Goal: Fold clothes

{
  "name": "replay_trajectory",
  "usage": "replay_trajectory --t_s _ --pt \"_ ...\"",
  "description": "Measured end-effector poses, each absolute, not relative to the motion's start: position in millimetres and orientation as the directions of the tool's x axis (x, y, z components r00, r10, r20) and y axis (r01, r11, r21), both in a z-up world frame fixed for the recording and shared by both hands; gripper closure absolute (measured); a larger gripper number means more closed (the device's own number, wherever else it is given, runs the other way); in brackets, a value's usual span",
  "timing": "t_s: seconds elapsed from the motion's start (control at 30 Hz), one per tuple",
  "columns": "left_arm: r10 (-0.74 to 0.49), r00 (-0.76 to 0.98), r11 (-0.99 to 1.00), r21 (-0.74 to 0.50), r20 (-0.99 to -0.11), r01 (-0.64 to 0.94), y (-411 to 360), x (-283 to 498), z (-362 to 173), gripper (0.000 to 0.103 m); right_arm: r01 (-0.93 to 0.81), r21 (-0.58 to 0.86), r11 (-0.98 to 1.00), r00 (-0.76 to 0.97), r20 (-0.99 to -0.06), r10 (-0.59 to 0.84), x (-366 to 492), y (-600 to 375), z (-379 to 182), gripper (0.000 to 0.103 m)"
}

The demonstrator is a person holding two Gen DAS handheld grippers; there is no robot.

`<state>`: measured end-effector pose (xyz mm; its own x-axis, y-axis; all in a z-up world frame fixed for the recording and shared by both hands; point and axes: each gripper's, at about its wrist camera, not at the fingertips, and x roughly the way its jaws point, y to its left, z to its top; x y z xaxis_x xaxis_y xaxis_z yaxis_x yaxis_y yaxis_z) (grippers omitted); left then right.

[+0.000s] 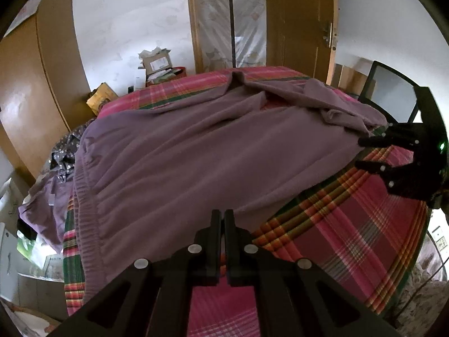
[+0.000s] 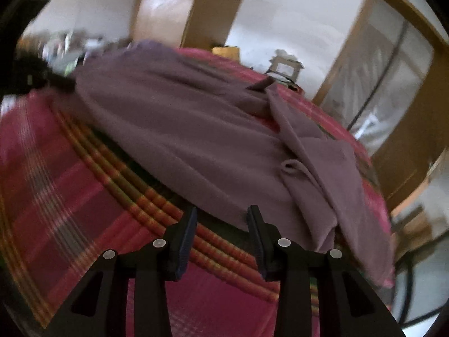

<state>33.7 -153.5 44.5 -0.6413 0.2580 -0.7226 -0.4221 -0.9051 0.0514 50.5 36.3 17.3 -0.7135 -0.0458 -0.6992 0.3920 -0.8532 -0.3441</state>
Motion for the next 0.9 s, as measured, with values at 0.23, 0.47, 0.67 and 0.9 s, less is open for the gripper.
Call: replay_trajectory --t_s 0.23,0.47,0.67,0.9 --pt "0.271 -0.637 -0.906 0.032 -0.721 -0.422 -156.9 34.9 46.1 0.101 0.415 -0.373 -0.83 -0.707 -0.706 -0.036 34.3 35.8 13.6 0.063" --pt "0.271 -0.633 -0.906 0.031 -0.725 -0.423 -155.1 36.6 46.6 0.101 0.476 -0.373 -0.797 -0.681 -0.729 -0.065 29.2 34.1 15.0 0.063" --pt "0.269 -0.632 -0.907 0.03 -0.726 -0.42 -153.4 38.1 47.4 0.101 0.514 -0.31 -0.8 -0.653 -0.746 -0.13 35.1 35.7 14.0 0.092" --pt "0.258 -0.618 -0.886 0.072 -0.742 -0.457 -140.0 46.1 41.0 0.097 0.467 -0.193 -0.863 -0.647 -0.74 -0.185 34.0 50.6 22.5 0.096"
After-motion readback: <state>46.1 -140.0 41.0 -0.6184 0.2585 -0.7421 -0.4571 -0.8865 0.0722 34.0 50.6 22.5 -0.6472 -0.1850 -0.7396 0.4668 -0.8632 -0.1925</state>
